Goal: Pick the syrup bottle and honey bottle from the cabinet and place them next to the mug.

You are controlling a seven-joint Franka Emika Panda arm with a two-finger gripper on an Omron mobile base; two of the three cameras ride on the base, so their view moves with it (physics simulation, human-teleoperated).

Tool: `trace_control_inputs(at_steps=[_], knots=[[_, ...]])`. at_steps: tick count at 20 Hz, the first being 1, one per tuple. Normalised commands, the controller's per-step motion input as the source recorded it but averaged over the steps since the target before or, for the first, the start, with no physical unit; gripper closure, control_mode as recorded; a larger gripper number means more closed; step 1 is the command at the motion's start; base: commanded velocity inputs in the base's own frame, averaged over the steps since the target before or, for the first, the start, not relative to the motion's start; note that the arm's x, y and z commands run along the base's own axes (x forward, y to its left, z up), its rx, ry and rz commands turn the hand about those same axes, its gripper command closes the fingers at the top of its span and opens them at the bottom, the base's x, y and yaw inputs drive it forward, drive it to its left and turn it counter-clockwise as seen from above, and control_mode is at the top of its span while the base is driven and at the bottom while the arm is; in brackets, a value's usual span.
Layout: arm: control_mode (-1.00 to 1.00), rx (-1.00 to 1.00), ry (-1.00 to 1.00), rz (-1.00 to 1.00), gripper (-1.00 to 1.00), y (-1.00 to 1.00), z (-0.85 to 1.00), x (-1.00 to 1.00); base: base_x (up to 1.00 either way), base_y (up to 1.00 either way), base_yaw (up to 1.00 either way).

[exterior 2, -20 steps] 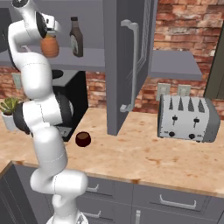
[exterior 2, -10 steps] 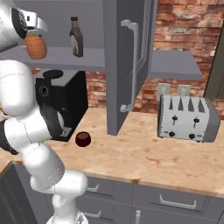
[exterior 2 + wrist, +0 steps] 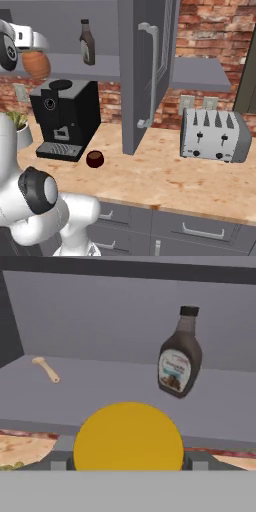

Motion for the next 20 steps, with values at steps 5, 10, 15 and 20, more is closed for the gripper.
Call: trace_control_inputs(at_steps=[5, 10, 15, 20], knots=[[-1.00, 0.01, -0.10, 0.03, 1.00, -0.82, -0.33, -1.00, 0.00, 0.00, 0.00], [-1.00, 0.00, -0.06, 0.09, 1.00, -1.00, -0.36, -0.89, 0.00, 0.00, 0.00], [-1.00, 0.00, -0.01, 0.13, 1.00, -1.00, -0.26, -0.62, 0.00, 0.00, 0.00], [-1.00, 0.00, 0.13, 0.13, 1.00, -0.78, -0.24, -0.04, 0.00, 0.00, 0.00]])
